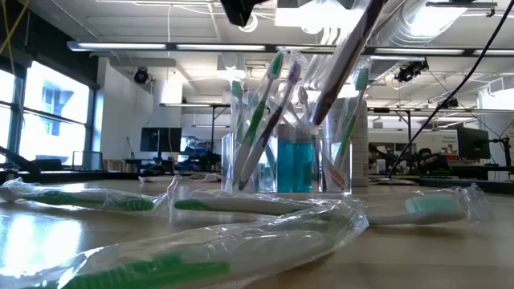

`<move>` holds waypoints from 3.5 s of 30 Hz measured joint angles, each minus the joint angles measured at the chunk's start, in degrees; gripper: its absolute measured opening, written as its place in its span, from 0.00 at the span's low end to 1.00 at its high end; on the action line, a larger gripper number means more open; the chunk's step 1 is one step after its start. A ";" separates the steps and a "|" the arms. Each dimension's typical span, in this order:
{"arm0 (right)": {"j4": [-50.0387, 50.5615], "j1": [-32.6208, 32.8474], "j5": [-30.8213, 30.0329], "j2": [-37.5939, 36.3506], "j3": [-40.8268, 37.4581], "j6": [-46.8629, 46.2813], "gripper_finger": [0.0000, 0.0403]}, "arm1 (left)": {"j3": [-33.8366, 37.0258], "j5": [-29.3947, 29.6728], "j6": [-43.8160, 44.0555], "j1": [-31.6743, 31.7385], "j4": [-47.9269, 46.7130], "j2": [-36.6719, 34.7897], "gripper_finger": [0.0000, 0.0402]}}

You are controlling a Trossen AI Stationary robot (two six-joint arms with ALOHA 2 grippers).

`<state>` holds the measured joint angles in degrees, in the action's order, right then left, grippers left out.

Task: Pick & Place toothbrushing station
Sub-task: Put the violet toothbrush into the transparent organizer, then put the green toothbrush into the transparent organizer

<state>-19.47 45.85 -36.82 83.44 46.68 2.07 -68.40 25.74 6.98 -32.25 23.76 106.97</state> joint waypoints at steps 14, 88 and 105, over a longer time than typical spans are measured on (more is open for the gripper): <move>15.79 0.03 -21.91 -10.68 0.07 -8.96 0.04 | 0.00 -0.88 6.89 -0.02 -8.86 0.00 0.50; 21.45 -10.59 30.20 -13.52 0.04 1.71 0.53 | -0.04 -0.92 10.07 -0.02 -14.93 0.10 0.50; 13.19 -5.94 14.65 7.85 0.09 -9.13 0.53 | -0.04 -1.07 11.32 0.00 -17.03 0.10 0.50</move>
<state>-6.28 39.91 -22.17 91.29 46.76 -7.06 -68.45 24.67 18.30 -32.25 6.73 107.07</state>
